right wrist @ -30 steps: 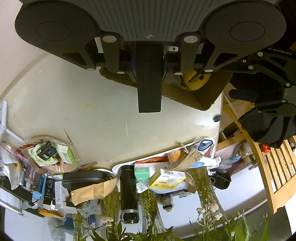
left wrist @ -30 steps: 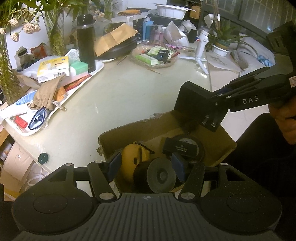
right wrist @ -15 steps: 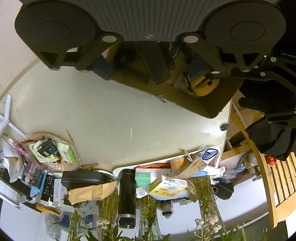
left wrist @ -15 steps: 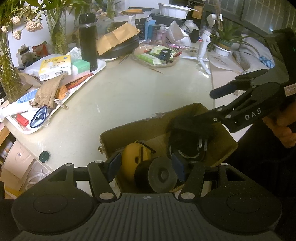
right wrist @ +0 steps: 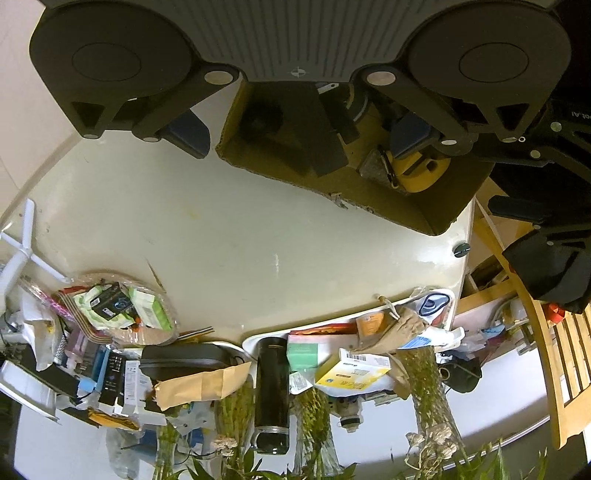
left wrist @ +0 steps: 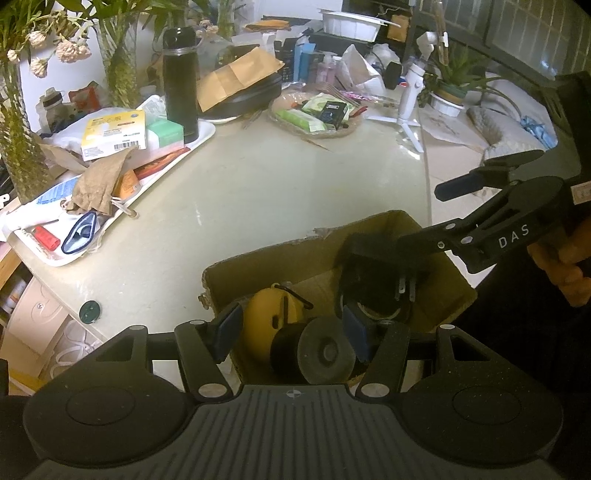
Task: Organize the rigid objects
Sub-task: 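Lower both held items into the box and open both grippers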
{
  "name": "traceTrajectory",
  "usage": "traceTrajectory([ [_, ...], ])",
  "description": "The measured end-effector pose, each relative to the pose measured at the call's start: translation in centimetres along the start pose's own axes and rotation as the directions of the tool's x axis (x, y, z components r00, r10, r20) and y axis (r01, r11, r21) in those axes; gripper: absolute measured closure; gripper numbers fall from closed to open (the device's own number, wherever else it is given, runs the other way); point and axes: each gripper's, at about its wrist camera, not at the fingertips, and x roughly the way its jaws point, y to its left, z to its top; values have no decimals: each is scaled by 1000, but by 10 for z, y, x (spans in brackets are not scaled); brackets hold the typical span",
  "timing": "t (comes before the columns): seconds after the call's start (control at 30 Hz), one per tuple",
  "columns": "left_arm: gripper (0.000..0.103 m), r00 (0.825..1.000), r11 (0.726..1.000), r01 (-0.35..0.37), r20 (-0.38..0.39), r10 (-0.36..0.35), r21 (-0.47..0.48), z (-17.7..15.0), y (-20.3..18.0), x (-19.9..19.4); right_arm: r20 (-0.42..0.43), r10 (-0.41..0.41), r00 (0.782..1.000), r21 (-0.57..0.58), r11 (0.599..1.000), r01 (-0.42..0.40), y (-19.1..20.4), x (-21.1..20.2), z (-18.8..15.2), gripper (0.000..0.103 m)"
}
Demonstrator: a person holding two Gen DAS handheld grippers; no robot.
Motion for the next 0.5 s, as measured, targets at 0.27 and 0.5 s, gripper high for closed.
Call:
traceTrajectory([
  [0.27,44,1000,1000,-12,19,12,-19,0,2,-4,22,-15,1000,24,1000,14,1,-8,-3,0],
  [0.5,37,998,998,-53,42,54,-47,2,3,-8,61,-49,997,44,998,46,4,-19,-6,0],
])
